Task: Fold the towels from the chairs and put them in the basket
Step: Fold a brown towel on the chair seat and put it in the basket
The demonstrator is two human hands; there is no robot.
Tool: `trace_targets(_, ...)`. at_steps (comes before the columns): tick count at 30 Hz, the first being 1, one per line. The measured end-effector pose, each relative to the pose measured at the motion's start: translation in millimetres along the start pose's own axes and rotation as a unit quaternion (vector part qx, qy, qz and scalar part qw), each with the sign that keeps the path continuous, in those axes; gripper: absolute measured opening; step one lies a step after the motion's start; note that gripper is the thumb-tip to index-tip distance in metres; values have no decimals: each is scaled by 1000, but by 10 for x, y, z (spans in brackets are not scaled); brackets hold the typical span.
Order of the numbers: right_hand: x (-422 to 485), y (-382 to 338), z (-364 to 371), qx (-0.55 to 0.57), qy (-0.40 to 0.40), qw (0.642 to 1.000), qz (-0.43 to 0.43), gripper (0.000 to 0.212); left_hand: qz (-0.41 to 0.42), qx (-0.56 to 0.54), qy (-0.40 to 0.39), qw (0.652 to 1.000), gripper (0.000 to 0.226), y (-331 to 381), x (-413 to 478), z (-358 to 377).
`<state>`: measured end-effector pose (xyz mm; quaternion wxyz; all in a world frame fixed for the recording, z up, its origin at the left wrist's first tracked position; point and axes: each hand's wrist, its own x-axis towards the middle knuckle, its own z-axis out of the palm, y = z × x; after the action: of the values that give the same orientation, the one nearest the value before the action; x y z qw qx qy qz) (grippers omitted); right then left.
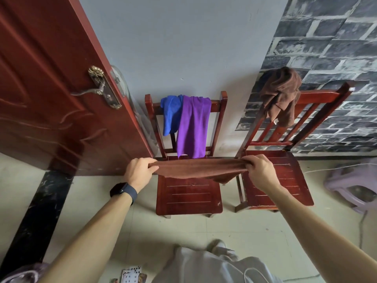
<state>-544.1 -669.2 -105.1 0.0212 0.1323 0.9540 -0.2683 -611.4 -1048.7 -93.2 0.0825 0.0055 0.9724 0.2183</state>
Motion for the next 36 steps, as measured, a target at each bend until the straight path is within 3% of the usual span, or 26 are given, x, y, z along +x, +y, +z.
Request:
trace_targets(4, -334, 198, 325, -63, -39, 997, 11, 27, -4, 64, -74, 995, 27, -259, -249, 334)
trace_targets(8, -684, 335, 578, -94, -126, 987, 27, 22, 72, 223, -140, 962, 28, -596, -505, 483)
trace_targets(10, -774, 380, 653, -89, -149, 984, 26, 19, 91, 240, -156, 954, 29, -695, -581, 509)
trace_targets(14, -759, 376, 754, -46, -147, 986, 66, 19, 11, 114, -162, 980, 8, -885, -560, 556)
trace_targets(16, -667, 344, 812, -27, -136, 987, 87, 20, -13, 80, -161, 984, 15, -954, -479, 618)
trace_targets(19, -393, 290, 955, -20, -125, 985, 121, 16, -26, 124, -146, 981, 13, -937, -265, 675)
trace_targets(23, 176, 358, 1321, -36, -109, 986, 125, 16, -15, 200, -125, 972, 30, -959, 212, 973)
trace_targets(27, 750, 588, 1809, -88, -122, 983, 110, 18, -32, 201, -112, 973, 31, -1056, 712, 1444)
trace_targets(33, 1511, 827, 2446, -63, -72, 986, 139, 24, -157, 82, -57, 983, 23, -1185, 1507, 2154)
trace_targets(36, 1808, 873, 2686, -21, -45, 987, 150, 24, -197, -37, -30, 979, 16, -1343, 1872, 2472)
